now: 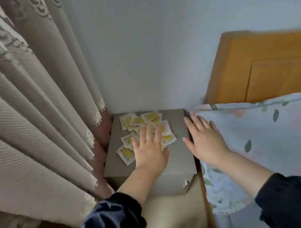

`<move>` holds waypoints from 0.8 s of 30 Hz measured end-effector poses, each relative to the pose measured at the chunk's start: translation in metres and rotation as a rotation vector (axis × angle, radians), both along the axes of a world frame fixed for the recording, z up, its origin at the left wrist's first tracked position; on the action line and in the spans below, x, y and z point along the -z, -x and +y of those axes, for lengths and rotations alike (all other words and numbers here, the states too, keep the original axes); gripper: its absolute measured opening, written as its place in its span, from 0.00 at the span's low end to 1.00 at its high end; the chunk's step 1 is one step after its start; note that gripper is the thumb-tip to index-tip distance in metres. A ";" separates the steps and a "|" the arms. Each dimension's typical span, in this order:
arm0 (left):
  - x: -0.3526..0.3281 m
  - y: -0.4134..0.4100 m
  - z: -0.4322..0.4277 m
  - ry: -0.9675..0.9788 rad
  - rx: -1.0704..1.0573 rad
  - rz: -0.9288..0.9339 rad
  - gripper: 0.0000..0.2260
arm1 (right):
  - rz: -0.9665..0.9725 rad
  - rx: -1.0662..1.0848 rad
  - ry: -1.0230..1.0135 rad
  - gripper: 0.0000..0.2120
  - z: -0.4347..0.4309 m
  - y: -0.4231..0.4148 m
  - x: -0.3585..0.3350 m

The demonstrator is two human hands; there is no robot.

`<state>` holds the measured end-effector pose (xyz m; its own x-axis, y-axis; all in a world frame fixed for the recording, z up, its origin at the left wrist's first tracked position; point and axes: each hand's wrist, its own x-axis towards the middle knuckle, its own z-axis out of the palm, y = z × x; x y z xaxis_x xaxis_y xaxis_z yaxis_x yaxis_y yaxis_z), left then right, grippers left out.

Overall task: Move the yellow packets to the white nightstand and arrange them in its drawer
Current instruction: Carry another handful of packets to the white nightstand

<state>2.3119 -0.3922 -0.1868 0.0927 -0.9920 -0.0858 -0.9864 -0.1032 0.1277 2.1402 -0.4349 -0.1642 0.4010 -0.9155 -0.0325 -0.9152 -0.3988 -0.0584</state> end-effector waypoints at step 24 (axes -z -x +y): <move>0.251 -0.157 -0.148 -0.299 -0.555 0.525 0.27 | 0.084 0.050 -0.598 0.30 -0.195 -0.140 0.240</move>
<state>2.4687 -0.5401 -0.4375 0.4371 -0.7423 -0.5079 -0.6012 -0.6611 0.4488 2.2806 -0.6296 -0.4045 0.3316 -0.7464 -0.5770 -0.9432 -0.2754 -0.1858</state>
